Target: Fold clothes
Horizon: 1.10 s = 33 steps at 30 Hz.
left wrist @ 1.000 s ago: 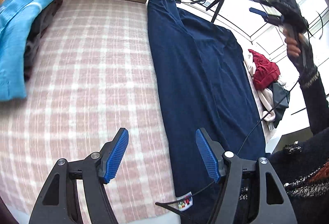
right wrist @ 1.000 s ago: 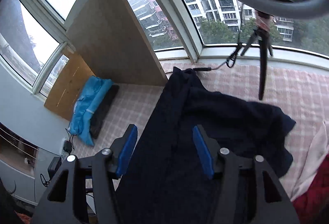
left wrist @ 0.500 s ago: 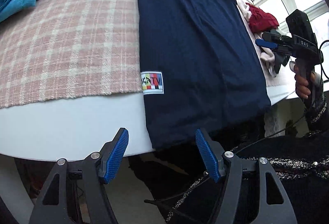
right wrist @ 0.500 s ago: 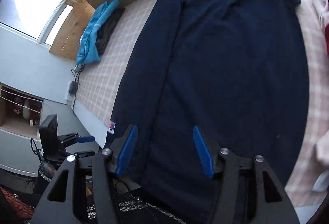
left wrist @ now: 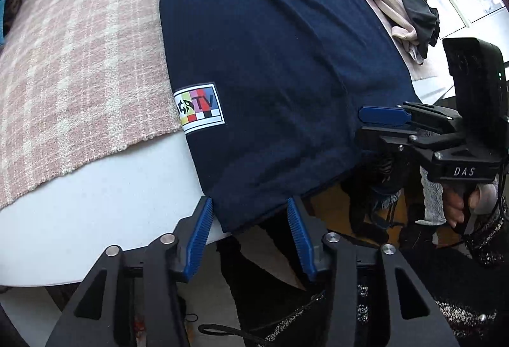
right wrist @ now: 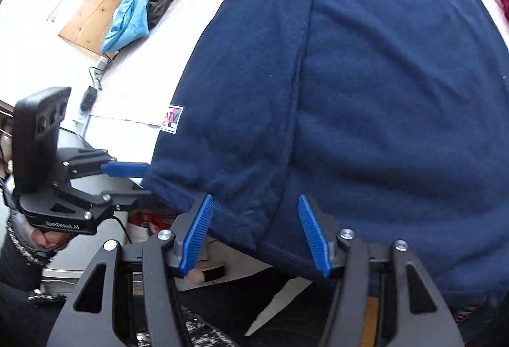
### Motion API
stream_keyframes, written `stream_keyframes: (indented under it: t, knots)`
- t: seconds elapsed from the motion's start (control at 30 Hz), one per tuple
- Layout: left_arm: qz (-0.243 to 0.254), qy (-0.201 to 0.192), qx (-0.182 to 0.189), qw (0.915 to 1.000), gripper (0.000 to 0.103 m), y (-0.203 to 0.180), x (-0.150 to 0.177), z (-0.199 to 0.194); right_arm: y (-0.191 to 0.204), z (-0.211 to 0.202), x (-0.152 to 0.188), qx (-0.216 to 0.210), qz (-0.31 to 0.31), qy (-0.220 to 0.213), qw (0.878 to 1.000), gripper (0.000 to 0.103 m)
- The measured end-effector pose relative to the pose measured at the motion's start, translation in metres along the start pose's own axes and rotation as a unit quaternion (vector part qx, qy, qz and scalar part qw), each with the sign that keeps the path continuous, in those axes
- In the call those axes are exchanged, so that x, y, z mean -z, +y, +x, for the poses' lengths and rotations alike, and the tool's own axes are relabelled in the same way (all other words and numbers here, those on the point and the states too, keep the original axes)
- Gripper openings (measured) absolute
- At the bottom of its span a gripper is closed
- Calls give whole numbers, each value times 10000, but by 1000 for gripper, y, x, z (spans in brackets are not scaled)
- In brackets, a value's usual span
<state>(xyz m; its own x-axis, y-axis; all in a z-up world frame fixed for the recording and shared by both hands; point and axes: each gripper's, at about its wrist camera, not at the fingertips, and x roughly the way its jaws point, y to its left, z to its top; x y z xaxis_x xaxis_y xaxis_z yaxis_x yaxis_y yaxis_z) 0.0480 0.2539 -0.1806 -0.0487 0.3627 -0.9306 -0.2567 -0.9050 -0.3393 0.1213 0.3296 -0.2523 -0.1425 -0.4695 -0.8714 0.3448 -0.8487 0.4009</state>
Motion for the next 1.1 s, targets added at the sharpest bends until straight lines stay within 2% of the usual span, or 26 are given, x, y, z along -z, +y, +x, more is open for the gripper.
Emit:
stream_keyframes:
  t: [0.03,0.1,0.2,0.27,0.37,0.47,0.53,0.6,0.63,0.67,0.7,0.73,0.83,0.9,1.03,1.1]
  knots:
    - [-28,2,0,10000,30,2,-1,-1,2,0,1,72,-24,-2,10000,46]
    - [-43,-21,30,10000,11,5,-2,-1,5,2,2,172,-72,27,9998,31]
    - [35,-121,144,9998,7,5,-1,-3,5,2,2,385,-134,-13,9992,16]
    - [163,-161,104,9997,6,3,0,-7,0,0,1,143,75,35,9999,6]
    - [181,-369,275,9988,4,7,5,-29,-5,-6,0,-239,321,47,9992,5]
    - [110,-521,352,9980,4,15,10,-43,-4,-6,3,-39,234,126,9996,5]
    - [69,-403,437,9982,4,25,16,-35,-10,1,6,214,250,332,9989,1]
    - [57,-206,383,9990,4,28,17,-22,-14,-3,6,287,297,409,9983,1]
    - [50,-112,387,9992,5,29,18,-17,-16,-6,5,314,318,429,9981,6]
    - [48,-50,364,9993,6,30,19,-16,-17,-13,3,304,331,372,9983,6]
    - [46,22,360,9993,14,32,20,-17,-18,-20,1,293,344,314,9985,6]
    - [47,59,340,9994,17,35,20,-19,-19,-26,-2,274,349,240,9987,6]
    - [74,-197,235,9995,21,39,17,-43,-17,-42,-26,130,247,-195,9994,6]
    - [201,-483,176,9985,26,37,6,-59,-14,-40,-50,202,78,-415,9989,6]
    - [597,-903,265,9938,30,20,-41,-52,-25,-18,-114,116,-25,-669,9977,6]
    - [695,-985,282,9923,31,14,-63,-41,-35,1,-143,54,33,-667,9978,6]
